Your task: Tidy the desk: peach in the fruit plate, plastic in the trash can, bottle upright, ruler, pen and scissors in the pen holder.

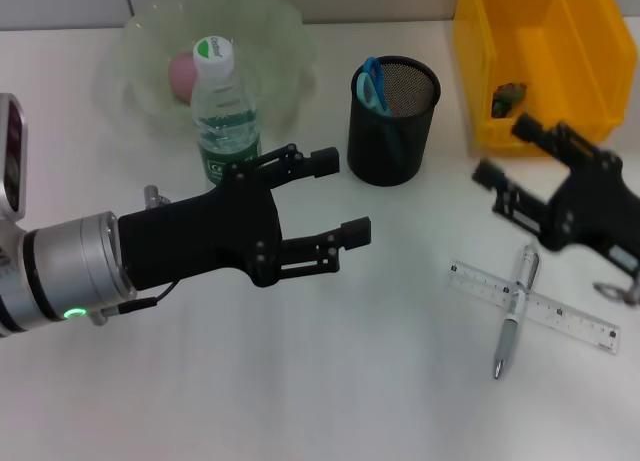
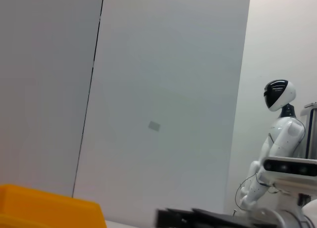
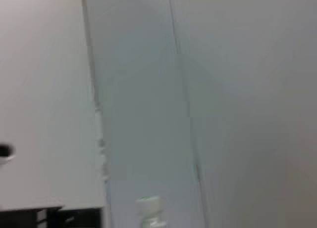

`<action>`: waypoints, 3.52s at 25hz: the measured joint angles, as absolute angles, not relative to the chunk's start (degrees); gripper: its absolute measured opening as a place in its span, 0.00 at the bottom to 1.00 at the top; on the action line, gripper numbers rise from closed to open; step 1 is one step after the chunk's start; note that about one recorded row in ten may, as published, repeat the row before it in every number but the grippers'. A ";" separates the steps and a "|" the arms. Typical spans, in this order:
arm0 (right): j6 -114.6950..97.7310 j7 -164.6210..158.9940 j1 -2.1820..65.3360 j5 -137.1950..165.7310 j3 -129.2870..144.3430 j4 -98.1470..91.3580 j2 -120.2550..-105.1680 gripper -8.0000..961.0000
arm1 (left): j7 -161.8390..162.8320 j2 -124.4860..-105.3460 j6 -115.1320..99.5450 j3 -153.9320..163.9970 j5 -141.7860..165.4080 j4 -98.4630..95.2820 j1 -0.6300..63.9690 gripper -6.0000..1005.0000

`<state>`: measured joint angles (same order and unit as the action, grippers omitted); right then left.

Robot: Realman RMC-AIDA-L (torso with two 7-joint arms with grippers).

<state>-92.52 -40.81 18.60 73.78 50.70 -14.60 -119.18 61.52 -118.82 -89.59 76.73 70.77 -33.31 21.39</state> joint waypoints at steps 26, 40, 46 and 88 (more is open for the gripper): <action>-107.76 -77.35 14.98 103.29 44.11 -43.39 -118.70 0.75 | 61.98 -118.46 -90.59 78.05 71.19 -33.31 19.80 0.83; -112.74 -121.19 28.81 124.73 44.41 -73.05 -115.28 0.75 | 62.08 -118.39 -90.63 78.04 71.19 -33.31 19.78 0.83; -114.01 -125.35 38.05 136.58 48.36 -73.57 -114.74 0.75 | 61.95 -118.41 -90.68 78.11 71.19 -33.31 19.78 0.83; -91.97 -129.72 38.13 147.97 84.12 -69.08 -119.51 0.75 | 61.69 -118.47 -90.26 77.93 71.19 -33.31 19.68 0.83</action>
